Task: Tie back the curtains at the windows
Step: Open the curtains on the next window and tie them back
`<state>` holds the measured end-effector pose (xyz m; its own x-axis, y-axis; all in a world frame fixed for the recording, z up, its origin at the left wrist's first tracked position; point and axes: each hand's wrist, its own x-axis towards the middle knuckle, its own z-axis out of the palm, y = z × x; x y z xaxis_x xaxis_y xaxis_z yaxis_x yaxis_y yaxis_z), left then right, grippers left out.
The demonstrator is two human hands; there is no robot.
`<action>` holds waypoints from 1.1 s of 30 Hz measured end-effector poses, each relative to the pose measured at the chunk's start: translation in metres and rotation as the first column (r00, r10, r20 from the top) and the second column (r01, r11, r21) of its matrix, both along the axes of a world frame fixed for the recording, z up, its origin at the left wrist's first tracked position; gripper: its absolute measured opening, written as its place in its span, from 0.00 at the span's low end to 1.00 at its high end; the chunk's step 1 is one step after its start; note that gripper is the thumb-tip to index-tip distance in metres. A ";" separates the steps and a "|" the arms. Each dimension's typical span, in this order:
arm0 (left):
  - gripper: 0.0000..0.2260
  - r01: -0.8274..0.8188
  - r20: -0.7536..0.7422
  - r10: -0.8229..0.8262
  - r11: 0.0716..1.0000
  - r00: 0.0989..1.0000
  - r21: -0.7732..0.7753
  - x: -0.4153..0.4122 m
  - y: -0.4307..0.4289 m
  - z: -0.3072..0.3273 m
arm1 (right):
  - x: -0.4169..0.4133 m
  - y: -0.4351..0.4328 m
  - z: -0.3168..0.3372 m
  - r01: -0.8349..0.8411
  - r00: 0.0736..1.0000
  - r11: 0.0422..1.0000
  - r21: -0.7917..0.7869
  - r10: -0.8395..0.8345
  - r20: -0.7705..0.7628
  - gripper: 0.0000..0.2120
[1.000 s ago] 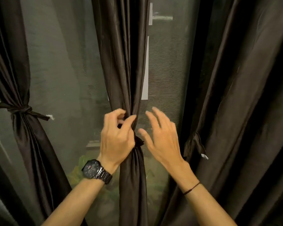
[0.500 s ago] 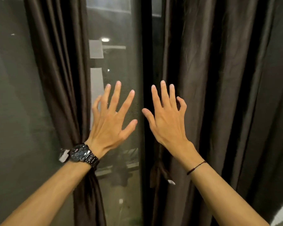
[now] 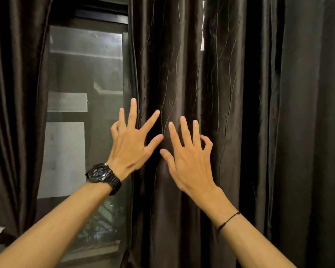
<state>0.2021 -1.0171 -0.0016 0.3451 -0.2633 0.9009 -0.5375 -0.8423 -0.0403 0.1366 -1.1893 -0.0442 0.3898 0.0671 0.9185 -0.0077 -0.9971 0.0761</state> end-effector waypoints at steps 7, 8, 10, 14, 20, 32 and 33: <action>0.33 0.004 -0.074 -0.018 0.981 0.997 -0.195 -0.015 -0.041 0.041 | 0.000 -0.048 0.018 -0.024 0.996 0.999 0.033 0.021 0.092 0.32; 0.34 -0.011 -0.071 -0.005 0.974 0.997 -0.226 -0.017 -0.045 0.046 | -0.001 -0.056 0.022 -0.013 0.991 0.998 0.064 0.004 0.133 0.31; 0.36 -0.050 -0.045 0.040 0.964 0.998 -0.260 -0.019 -0.052 0.055 | -0.002 -0.073 0.030 0.004 0.978 0.987 0.158 -0.037 0.207 0.30; 0.42 -0.125 0.030 0.140 0.944 0.990 -0.304 -0.019 -0.066 0.069 | 0.008 -0.107 0.042 0.006 0.952 0.932 0.362 -0.116 0.283 0.31; 0.23 -0.101 0.124 0.146 0.944 0.981 -0.315 -0.020 -0.085 0.083 | 0.024 -0.136 0.057 -0.110 0.912 0.866 0.487 -0.106 0.395 0.34; 0.09 -0.006 0.270 0.081 0.963 0.959 -0.268 -0.008 -0.014 0.087 | 0.077 -0.027 0.098 -0.523 0.827 0.823 0.222 0.426 0.368 0.09; 0.08 -0.008 0.282 0.087 0.963 0.955 -0.269 -0.008 -0.006 0.087 | 0.080 -0.002 0.103 -0.551 0.812 0.814 0.185 0.471 0.344 0.07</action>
